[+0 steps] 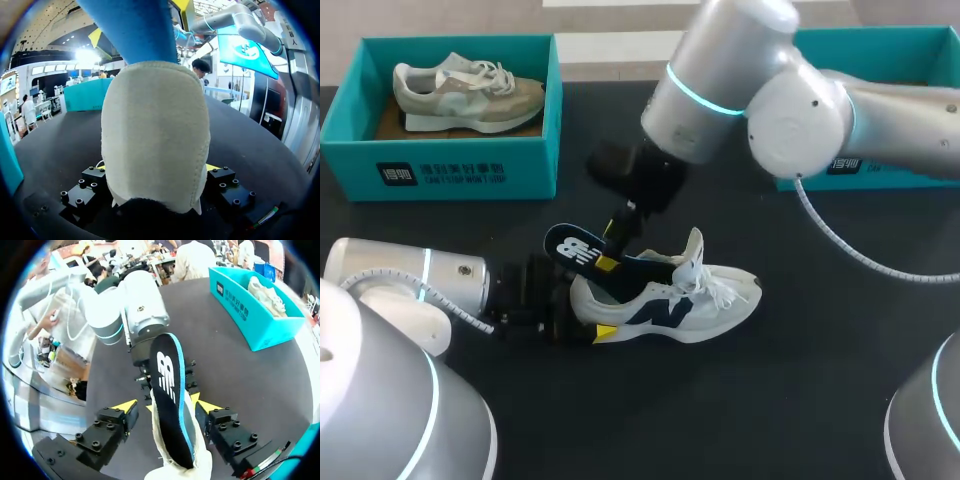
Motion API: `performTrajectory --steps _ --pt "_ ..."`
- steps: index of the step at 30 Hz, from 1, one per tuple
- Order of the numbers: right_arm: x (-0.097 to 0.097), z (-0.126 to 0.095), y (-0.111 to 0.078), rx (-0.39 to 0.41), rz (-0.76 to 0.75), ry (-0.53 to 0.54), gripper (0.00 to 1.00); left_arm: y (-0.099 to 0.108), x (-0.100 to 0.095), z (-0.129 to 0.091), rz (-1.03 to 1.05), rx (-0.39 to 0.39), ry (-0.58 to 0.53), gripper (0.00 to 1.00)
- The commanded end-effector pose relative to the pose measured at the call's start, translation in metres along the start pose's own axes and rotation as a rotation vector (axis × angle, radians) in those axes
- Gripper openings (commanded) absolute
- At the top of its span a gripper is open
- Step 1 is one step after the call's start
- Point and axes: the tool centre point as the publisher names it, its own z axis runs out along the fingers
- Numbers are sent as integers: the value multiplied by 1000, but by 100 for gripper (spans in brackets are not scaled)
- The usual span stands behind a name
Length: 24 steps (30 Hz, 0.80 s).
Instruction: Take the shoe out of the shoebox, open the shoe tongue, remove and reinsert the insole, then place the shoe into the shoebox
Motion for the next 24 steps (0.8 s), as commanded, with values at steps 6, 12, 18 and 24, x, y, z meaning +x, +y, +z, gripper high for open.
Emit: performTrajectory --steps 6,12,18,24 --pt "0 -1 -1 29 -10 -10 100 4 1 2 -1 -2 0 0" --pt "0 -1 -1 29 -10 -10 100 4 1 2 -1 -2 0 0" --pt "5 3 3 -120 51 151 100 4 1 2 -1 -2 0 0" --pt "7 2 5 -151 85 250 100 4 1 2 -1 -2 0 0"
